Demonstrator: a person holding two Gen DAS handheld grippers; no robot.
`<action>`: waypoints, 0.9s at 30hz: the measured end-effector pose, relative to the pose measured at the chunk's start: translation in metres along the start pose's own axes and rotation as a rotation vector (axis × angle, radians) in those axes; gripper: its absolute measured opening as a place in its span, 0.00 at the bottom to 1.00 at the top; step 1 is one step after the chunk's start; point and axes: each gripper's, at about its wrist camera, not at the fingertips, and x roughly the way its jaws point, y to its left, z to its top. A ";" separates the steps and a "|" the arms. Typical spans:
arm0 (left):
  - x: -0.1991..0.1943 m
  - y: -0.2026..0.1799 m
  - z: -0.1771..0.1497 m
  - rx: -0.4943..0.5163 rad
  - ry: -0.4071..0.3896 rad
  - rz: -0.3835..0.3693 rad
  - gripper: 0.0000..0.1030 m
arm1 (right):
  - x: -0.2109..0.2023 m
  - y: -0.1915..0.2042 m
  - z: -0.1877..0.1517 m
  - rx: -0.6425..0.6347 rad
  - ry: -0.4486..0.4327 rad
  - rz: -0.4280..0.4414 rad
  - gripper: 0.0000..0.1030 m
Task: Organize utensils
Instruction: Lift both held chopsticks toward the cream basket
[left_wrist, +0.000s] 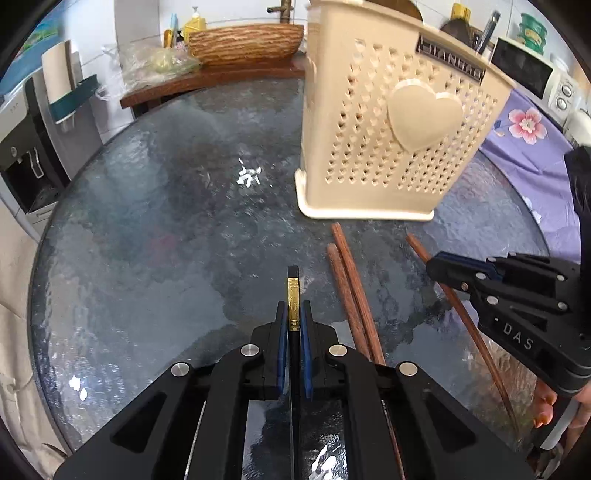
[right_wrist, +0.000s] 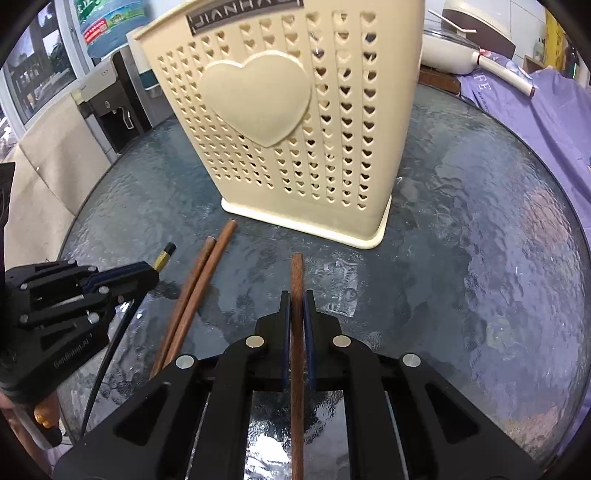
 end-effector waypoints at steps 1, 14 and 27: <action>-0.005 0.001 0.001 -0.005 -0.012 -0.005 0.06 | -0.003 0.000 0.000 -0.001 -0.009 0.015 0.07; -0.082 -0.004 0.009 0.006 -0.195 -0.037 0.06 | -0.074 0.008 -0.005 -0.029 -0.166 0.134 0.07; -0.139 -0.008 0.011 0.030 -0.330 -0.050 0.06 | -0.145 0.005 -0.003 -0.052 -0.305 0.215 0.07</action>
